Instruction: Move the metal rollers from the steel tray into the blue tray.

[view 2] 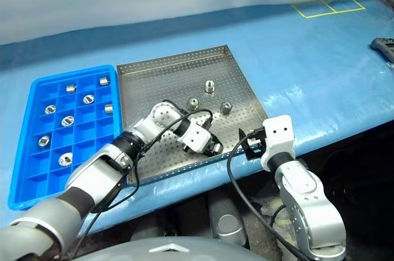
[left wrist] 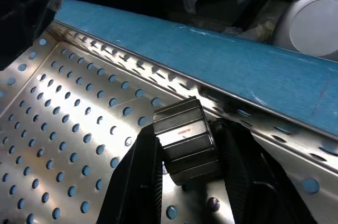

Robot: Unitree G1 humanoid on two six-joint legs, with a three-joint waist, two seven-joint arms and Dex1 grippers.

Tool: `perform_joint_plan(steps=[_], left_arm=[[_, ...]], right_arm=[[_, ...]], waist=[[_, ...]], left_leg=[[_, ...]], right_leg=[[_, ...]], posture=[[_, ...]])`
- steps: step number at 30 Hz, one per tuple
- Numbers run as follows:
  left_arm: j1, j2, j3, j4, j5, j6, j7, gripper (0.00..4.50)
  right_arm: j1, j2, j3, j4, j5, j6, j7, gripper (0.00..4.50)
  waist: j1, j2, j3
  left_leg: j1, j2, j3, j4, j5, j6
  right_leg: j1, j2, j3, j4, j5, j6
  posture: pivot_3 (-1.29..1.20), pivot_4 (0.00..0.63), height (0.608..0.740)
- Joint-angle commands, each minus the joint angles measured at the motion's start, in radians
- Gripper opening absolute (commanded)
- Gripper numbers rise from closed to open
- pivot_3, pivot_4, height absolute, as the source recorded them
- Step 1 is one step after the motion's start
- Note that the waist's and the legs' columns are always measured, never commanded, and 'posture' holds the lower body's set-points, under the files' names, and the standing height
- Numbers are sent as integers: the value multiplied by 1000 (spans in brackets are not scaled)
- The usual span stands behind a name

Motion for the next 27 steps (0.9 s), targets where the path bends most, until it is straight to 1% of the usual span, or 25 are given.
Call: perform_joint_plan(steps=[1,2,5,7,10,13,17,20,22,23,24,27], left_arm=[[36,43,127,-144,-39,148,145,1231],[60,52,158,-196,-50,197,179,1231],[190,81,342,-460,-81,462,406,1231],[248,87,404,-585,-75,585,497,1231],[395,86,547,-859,-82,800,643,1231],[503,64,642,-1056,-77,946,756,1231],[708,34,794,-1310,-68,1085,880,1231],[820,23,823,-1427,-49,1143,934,1231],[900,-4,860,-1490,-57,1183,964,1231],[945,-11,873,-1514,-49,1197,977,1231],[980,-27,890,-1535,-51,1213,991,1231],[1048,-64,914,-1575,-59,1242,1020,1231]], right_arm=[[-46,11,38,-9,2,-18,8,4500],[-60,16,50,-1,3,-17,10,4500],[-144,38,115,58,5,-22,27,4500],[-180,49,136,86,7,-25,36,4500],[-267,51,203,150,8,-39,84,4500],[-333,54,250,202,9,-59,127,4500],[-454,80,372,299,7,-114,223,4500],[-500,97,425,345,4,-145,267,4500],[-520,115,456,372,5,-162,293,4500],[-527,124,473,384,2,-169,303,4500],[-532,131,488,395,1,-177,313,4500],[-536,144,517,413,1,-191,339,4500]], waist=[[-3,0,0],[0,0,0],[7,1,0],[22,1,0],[59,1,1],[112,1,1],[189,1,1],[252,-1,1],[294,-1,0],[305,-2,0],[313,-2,0],[341,-3,0]], left_leg=[[0,0,0,0,0,0],[1,1,0,0,0,0],[2,2,0,-1,0,0],[1,2,0,-1,0,0],[0,2,0,-1,0,0],[0,1,0,-1,0,0],[0,1,1,-1,0,-1],[0,1,0,-1,0,-1],[-1,1,-1,0,0,-1],[-1,0,-2,0,0,-1],[-1,0,-2,0,0,-1],[0,-2,-2,1,0,0]], right_leg=[[0,1,1,0,0,0],[0,1,0,1,0,0],[0,2,1,1,0,0],[-2,2,1,2,1,0],[-2,2,1,2,1,0],[-2,1,0,1,1,0],[-2,0,0,0,1,-1],[-2,0,-3,0,3,-6],[-1,-1,-5,0,3,-7],[0,-2,-6,-1,2,-7],[1,-3,-6,-1,0,-11],[2,-7,-10,-2,0,-11]], posture=[[-289,150,740],[-261,150,740],[-202,150,740],[-202,150,740],[-107,150,740],[-37,150,740],[49,150,740],[92,150,740],[140,150,740],[150,150,740],[157,150,740],[197,150,740]])
